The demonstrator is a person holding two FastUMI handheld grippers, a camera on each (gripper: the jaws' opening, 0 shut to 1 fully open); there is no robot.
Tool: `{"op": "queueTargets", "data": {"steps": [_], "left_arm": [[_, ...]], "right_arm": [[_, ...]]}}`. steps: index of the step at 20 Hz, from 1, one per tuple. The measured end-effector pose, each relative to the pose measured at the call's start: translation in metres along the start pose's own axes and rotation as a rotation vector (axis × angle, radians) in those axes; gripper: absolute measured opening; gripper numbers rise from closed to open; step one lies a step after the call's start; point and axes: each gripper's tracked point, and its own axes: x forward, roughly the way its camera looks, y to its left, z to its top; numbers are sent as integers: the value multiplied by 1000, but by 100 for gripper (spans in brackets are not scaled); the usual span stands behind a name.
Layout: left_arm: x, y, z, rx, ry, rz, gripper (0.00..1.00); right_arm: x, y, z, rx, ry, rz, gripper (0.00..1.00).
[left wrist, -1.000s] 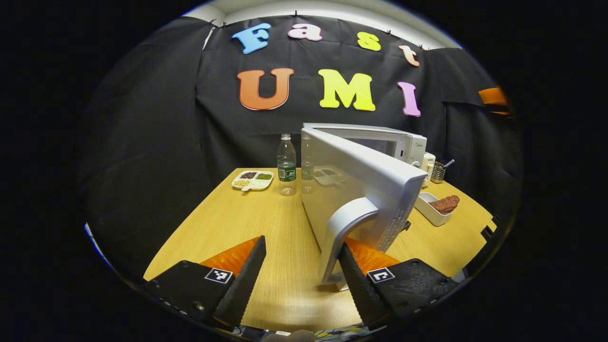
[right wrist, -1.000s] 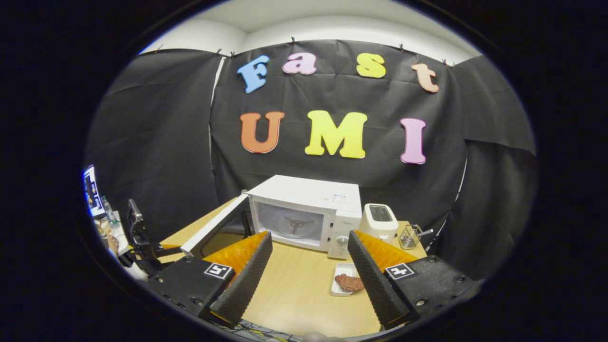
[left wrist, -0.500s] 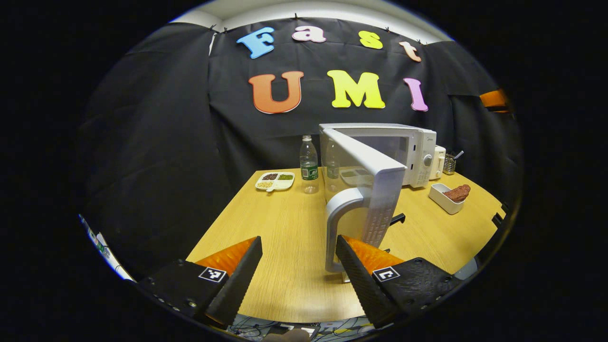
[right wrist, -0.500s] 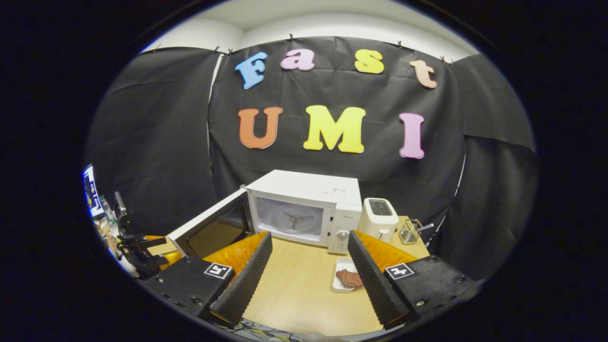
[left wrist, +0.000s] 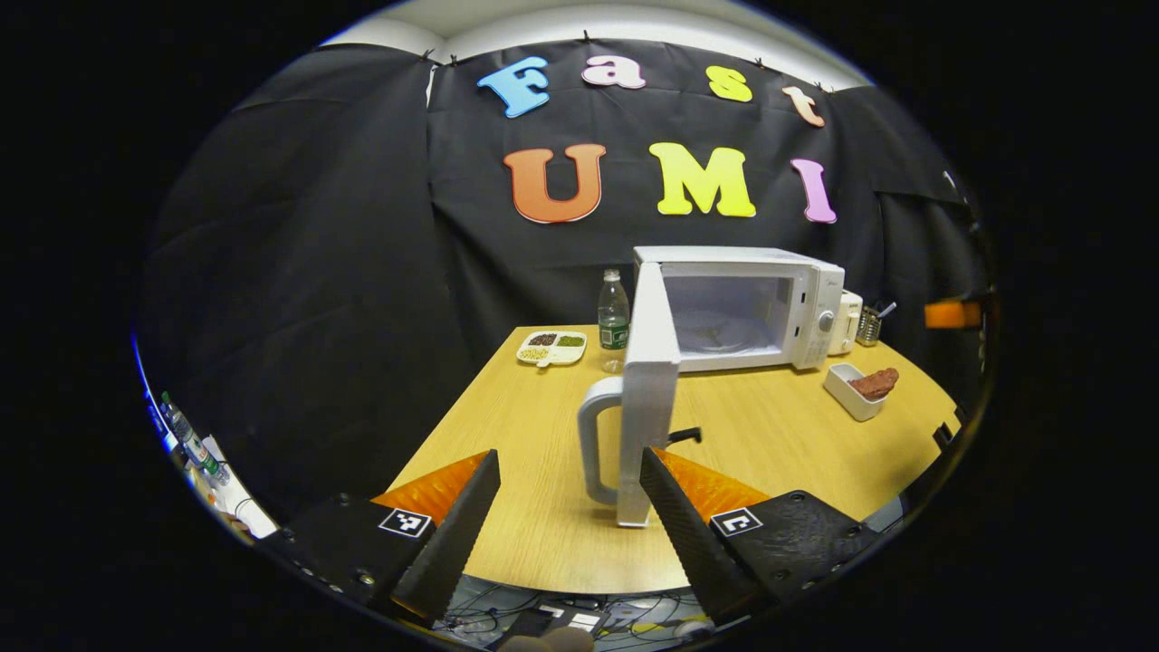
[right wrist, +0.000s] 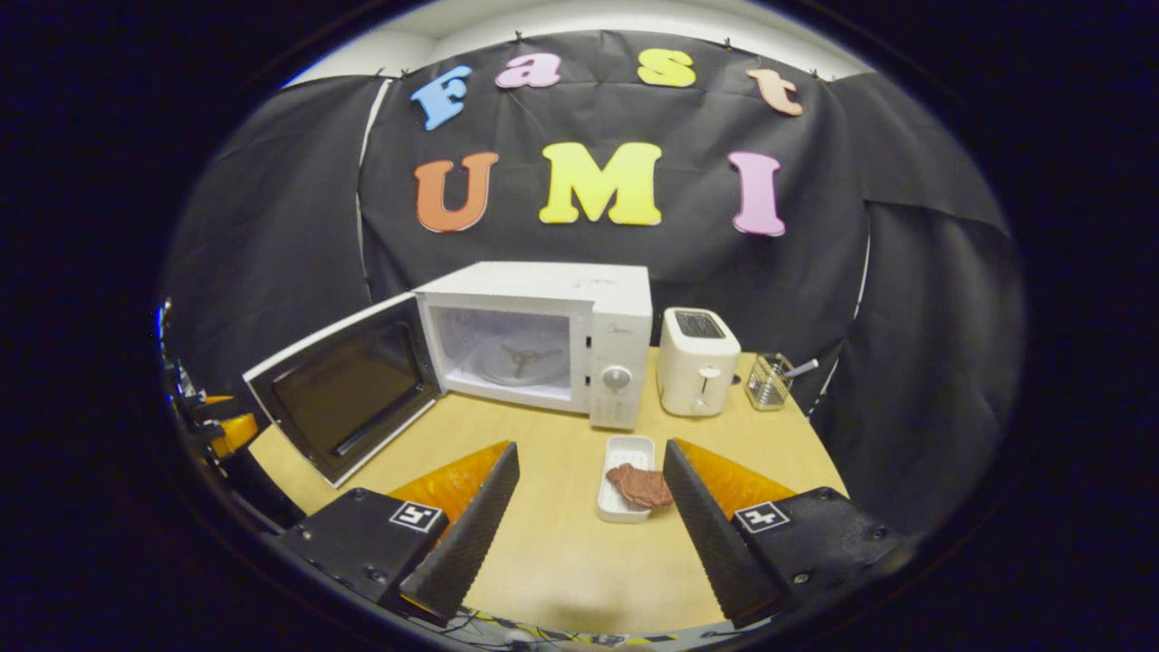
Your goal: Open the microwave oven with the left hand, put the food in, and close the microwave oven.
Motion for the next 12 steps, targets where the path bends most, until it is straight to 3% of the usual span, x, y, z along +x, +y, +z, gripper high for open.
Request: {"op": "queueTargets", "data": {"steps": [5, 9, 12], "left_arm": [[-18, -58, 58, -24, -67, -59, 96], [-12, -106, 103, -34, -109, -100, 96], [-4, -130, 130, -31, -128, -91, 96]], "right_arm": [[49, -50, -68, 121, 133, -11, 100], [94, -65, -92, 156, 183, 58, 98], [126, -67, -100, 209, 224, 124, 98]]}}
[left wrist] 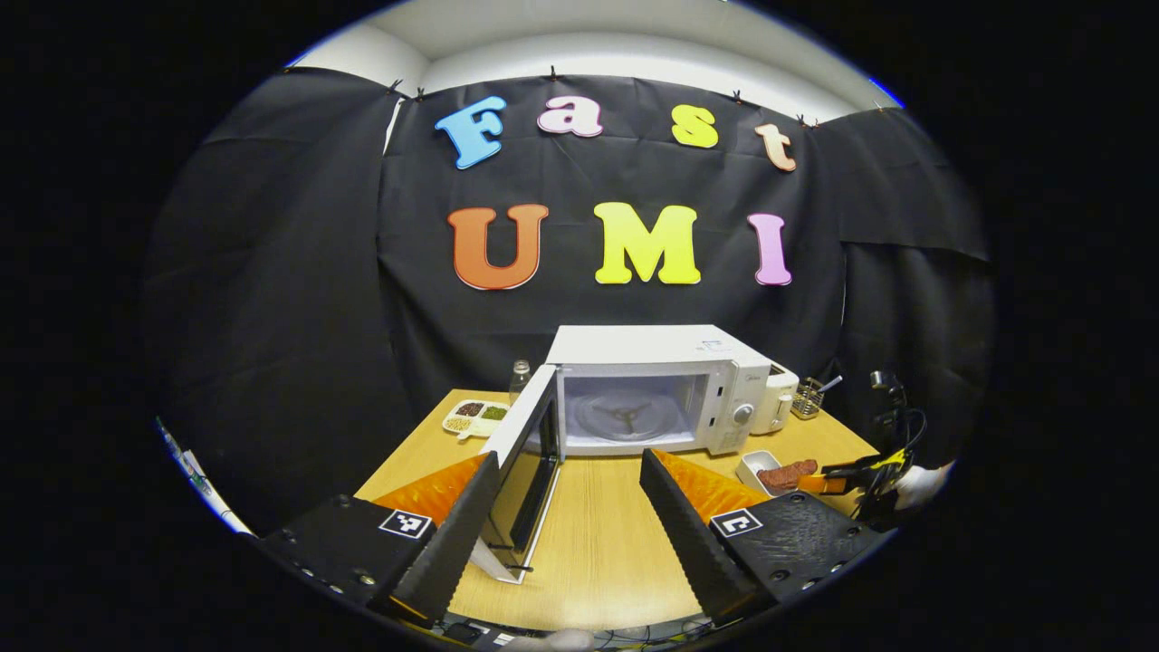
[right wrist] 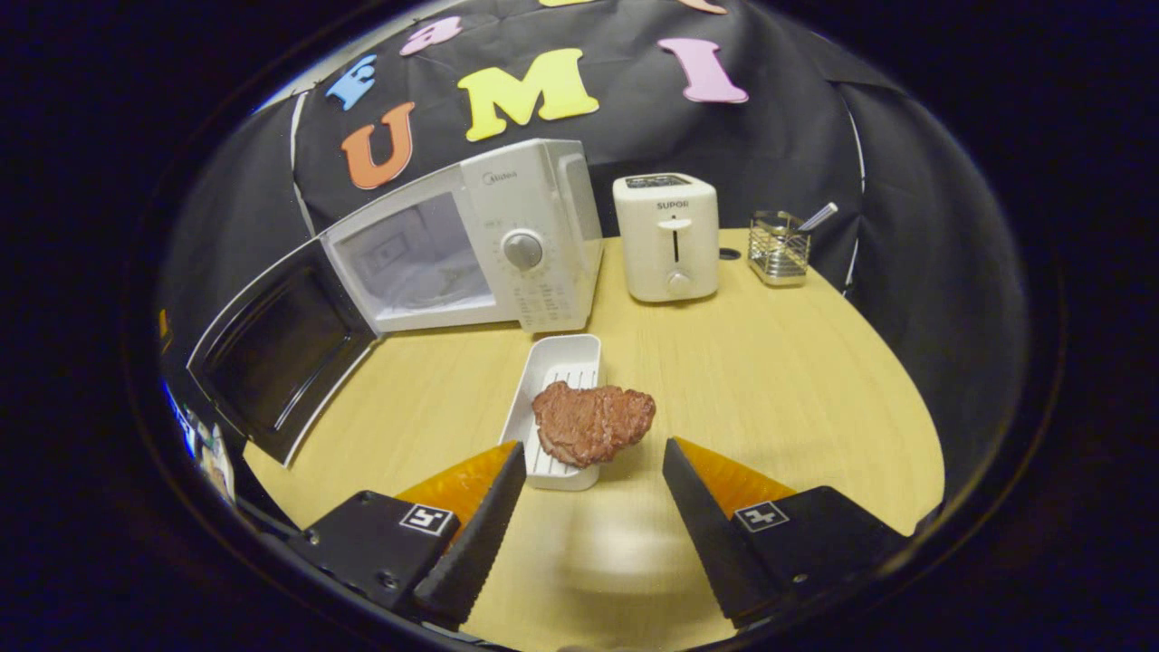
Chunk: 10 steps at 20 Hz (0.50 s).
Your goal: Open the microwave oven with the left hand, put the food in, and close the microwave oven.
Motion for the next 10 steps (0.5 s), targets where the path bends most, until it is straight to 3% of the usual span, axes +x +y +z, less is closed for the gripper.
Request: {"op": "queueTargets", "data": {"steps": [1, 2, 3, 4, 6, 7, 9, 10], "left_arm": [[4, -8, 6, -1, -4, 5, 96], [8, -13, 11, 1, -5, 15, 96], [12, -19, 14, 1, -5, 27, 96], [15, -24, 17, -1, -1, 40, 96], [18, -33, 20, -14, 10, 71, 96], [19, -35, 19, -21, 19, 91, 96], [19, -42, 20, -39, 28, 118, 96], [19, -45, 21, -41, 33, 130, 96]], "right_arm": [[9, -2, 4, 17, 5, 22, 85], [18, -3, 8, 31, 7, 49, 96], [25, -3, 12, 39, 21, 78, 82], [30, -1, 13, 50, 35, 111, 92], [38, 0, 12, 78, 85, 161, 77], [40, 1, 12, 102, 106, 196, 53], [38, 10, 15, 148, 129, 263, 41], [35, 12, 15, 145, 137, 275, 41]]}}
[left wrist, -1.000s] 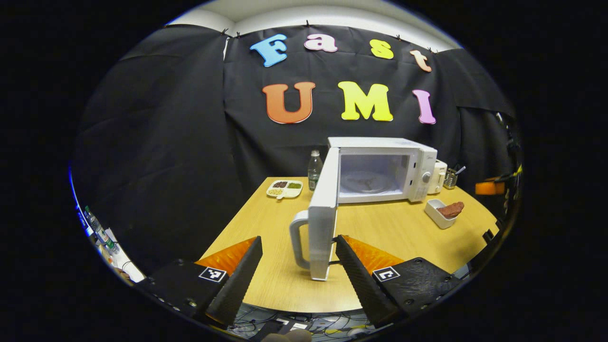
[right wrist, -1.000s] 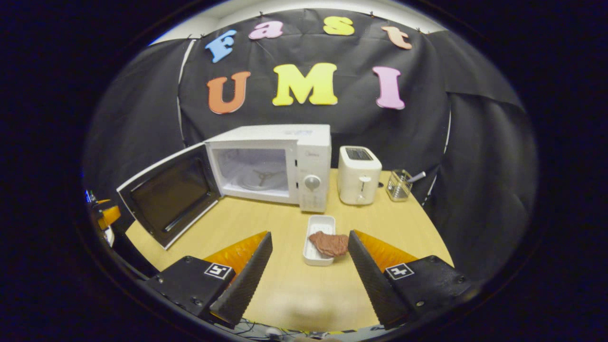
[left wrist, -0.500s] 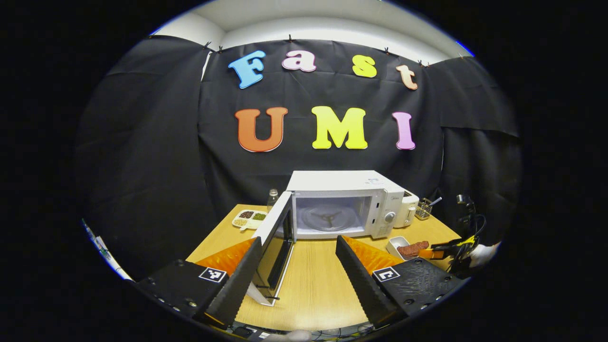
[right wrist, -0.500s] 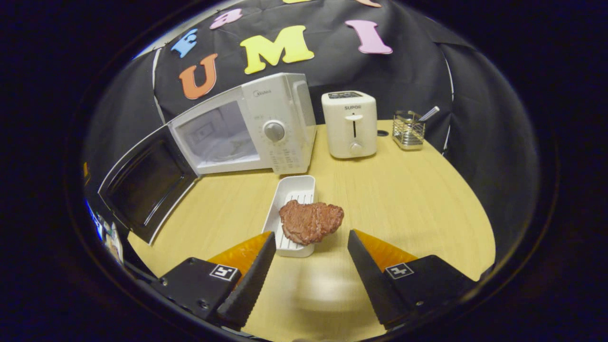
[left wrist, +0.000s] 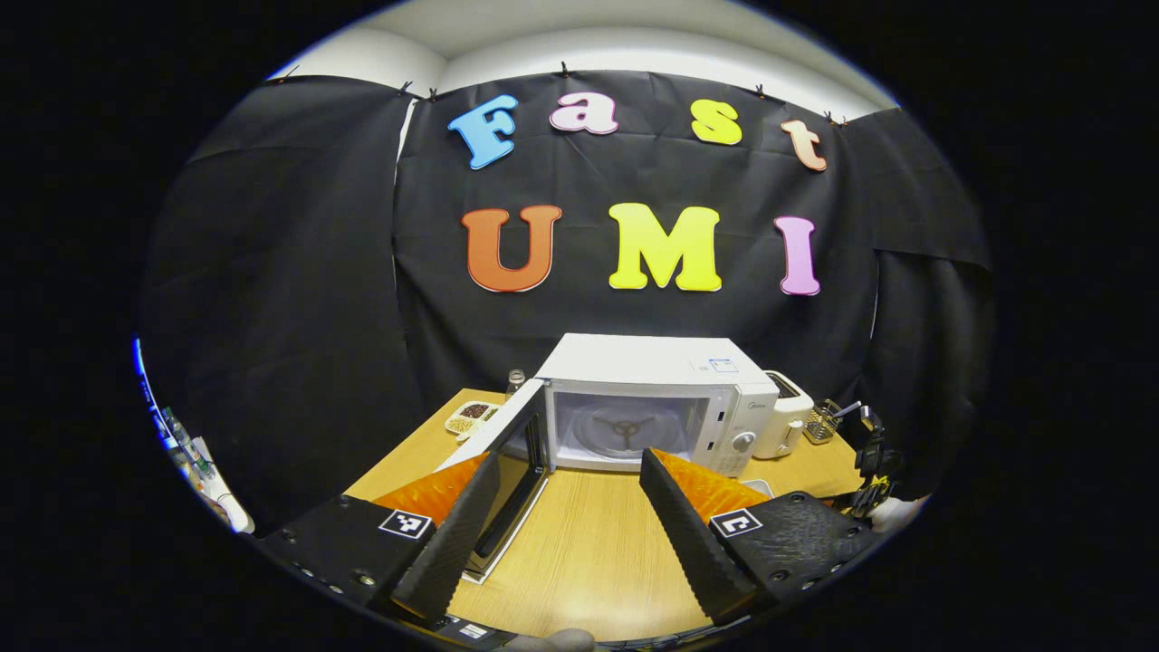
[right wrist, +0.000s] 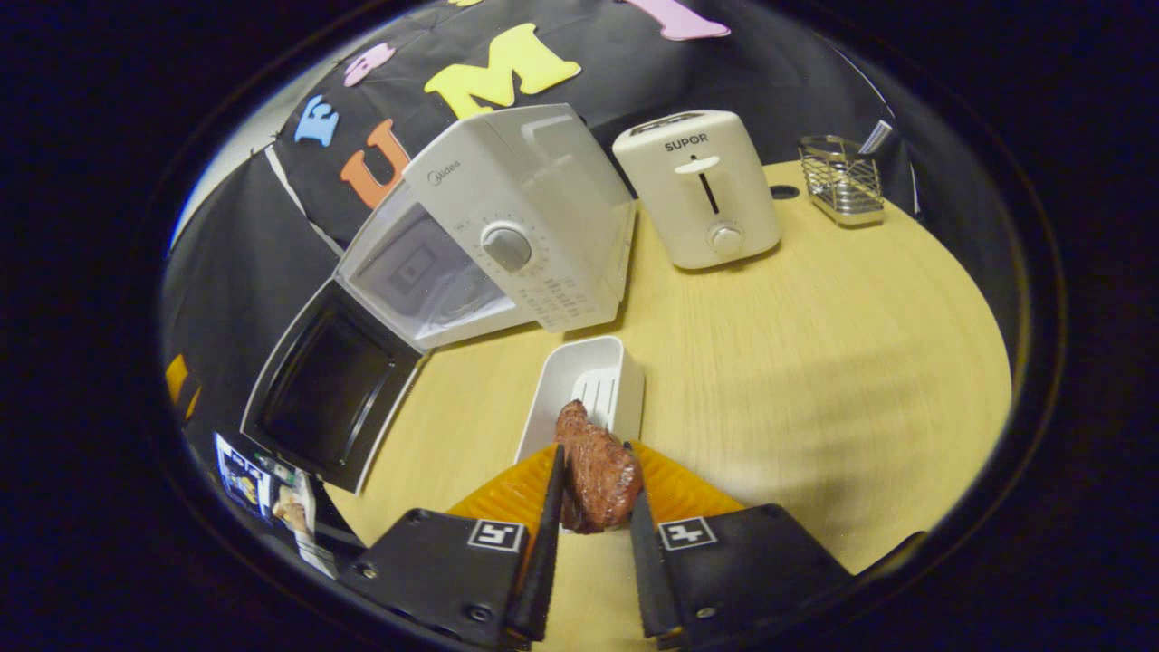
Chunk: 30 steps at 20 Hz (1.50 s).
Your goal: Open the microwave oven with the left hand, put the food in, and close the microwave oven.
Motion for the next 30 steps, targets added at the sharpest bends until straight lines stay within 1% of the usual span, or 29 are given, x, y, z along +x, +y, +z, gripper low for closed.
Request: {"op": "queueTargets", "data": {"steps": [1, 3, 4, 5, 8, 11, 15, 17, 18, 22, 25, 28, 30], "left_arm": [[-1, -2, 0, 1, 3, 12, 96], [-3, -4, -1, 7, 4, 26, 96], [-3, -3, -1, 9, 6, 34, 96], [-4, -3, -1, 9, 2, 36, 96], [-6, 3, -3, 3, -3, 43, 96], [-11, 14, -6, -9, -7, 34, 96], [-15, 32, -11, 5, -12, -19, 96], [-18, 42, -16, 21, -2, -57, 96], [-18, 49, -18, 25, 2, -75, 96], [-21, 71, -26, 25, 27, -146, 96], [-23, 91, -34, 31, 41, -171, 96], [-26, 102, -39, 39, 41, -197, 96], [-25, 110, -49, 44, 61, -209, 96]], "right_arm": [[-3, 2, 0, -16, 10, 9, 28], [-7, 12, 4, -24, 17, 42, 22], [-11, 13, 7, -37, 20, 33, 20], [-13, 17, 8, -57, 18, 40, 16], [-26, 35, 22, -122, 3, 55, 15], [-40, 65, 45, -185, -50, 73, 15], [-38, 135, 77, -211, -155, 127, 15], [-24, 169, 87, -236, -201, 130, 15], [-15, 186, 92, -230, -227, 137, 15], [26, 244, 91, -134, -314, 159, 15], [67, 268, 82, -7, -368, 145, 15], [110, 277, 78, 198, -431, 107, 15], [135, 288, 81, 353, -475, 136, 15]]}}
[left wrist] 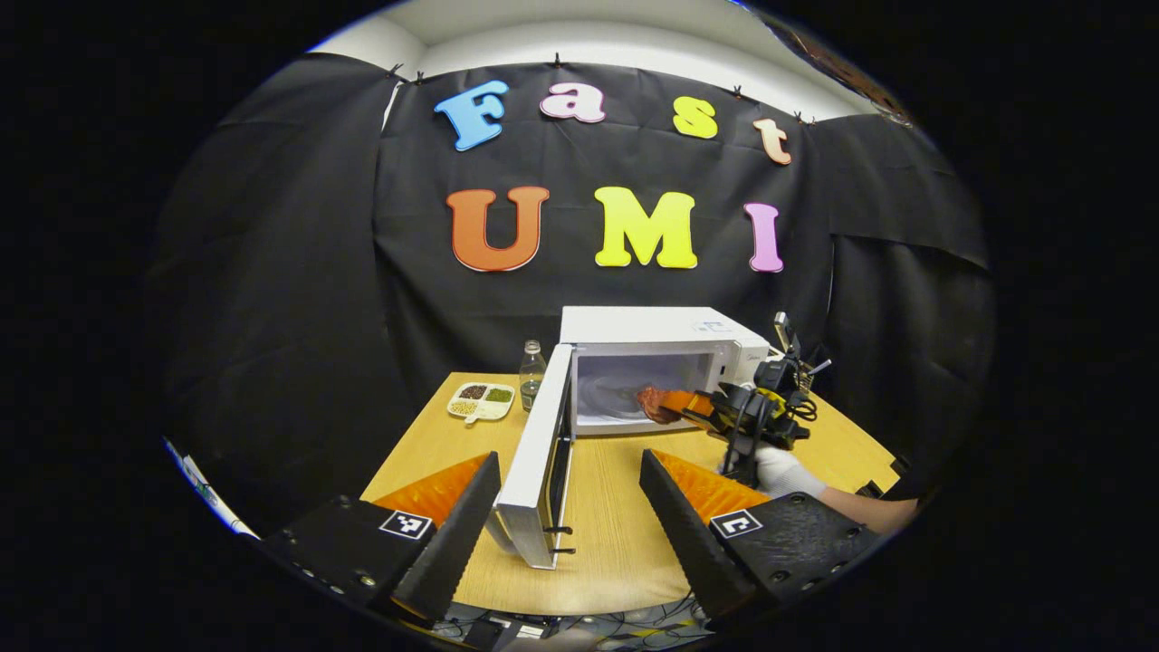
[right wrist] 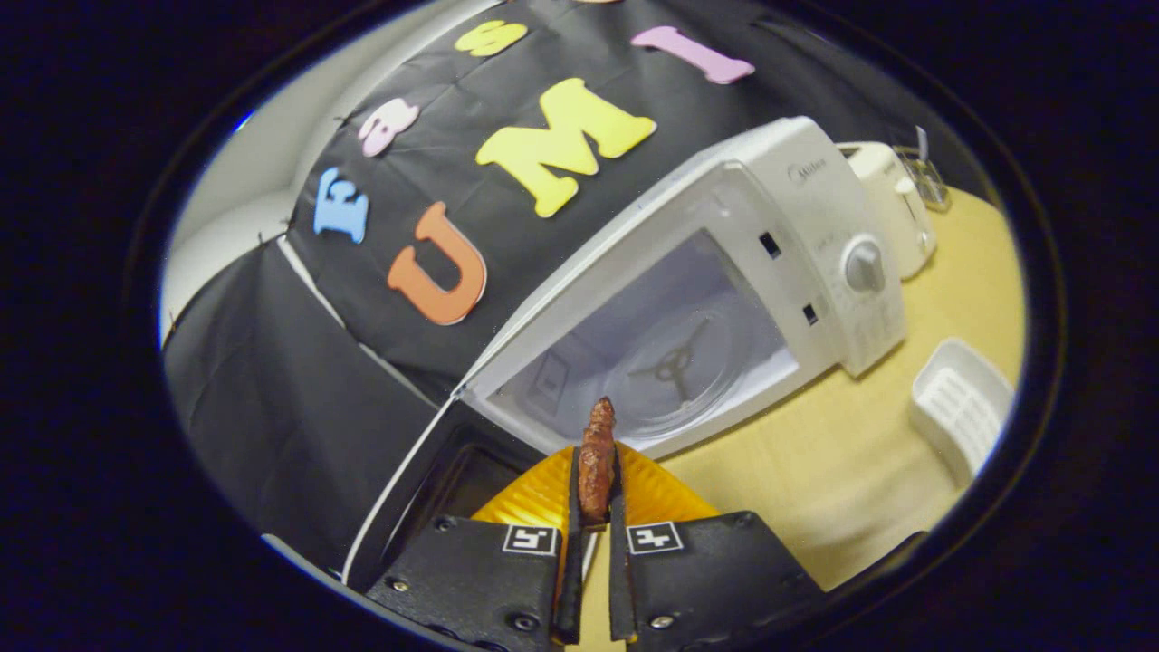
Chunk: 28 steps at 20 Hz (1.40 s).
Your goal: Open the microwave oven with the left hand, put the food in, and close the microwave oven.
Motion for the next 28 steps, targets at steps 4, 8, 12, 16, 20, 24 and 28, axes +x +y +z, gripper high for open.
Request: {"op": "queueTargets", "data": {"steps": [4, 8, 12, 16, 20, 24, 28], "left_arm": [[-3, 11, -15, -5, 23, -19, 96], [0, 20, -25, -27, 47, -23, 96], [7, 28, -21, -11, 47, -30, 95], [15, 29, -25, 19, 69, -46, 93], [18, 29, -22, 52, 73, -50, 93], [18, 28, -23, 51, 74, -53, 93], [16, 28, -26, 15, 79, -53, 93]], "right_arm": [[40, 1, -15, 137, -80, -33, 15], [77, -9, -5, 183, -158, -77, 15], [115, -32, 13, 270, -230, -141, 15], [137, -40, 15, 258, -264, -176, 15], [149, -56, 15, 262, -292, -216, 15], [159, -62, 17, 181, -281, -254, 16], [157, -72, 23, 73, -305, -310, 14]]}}
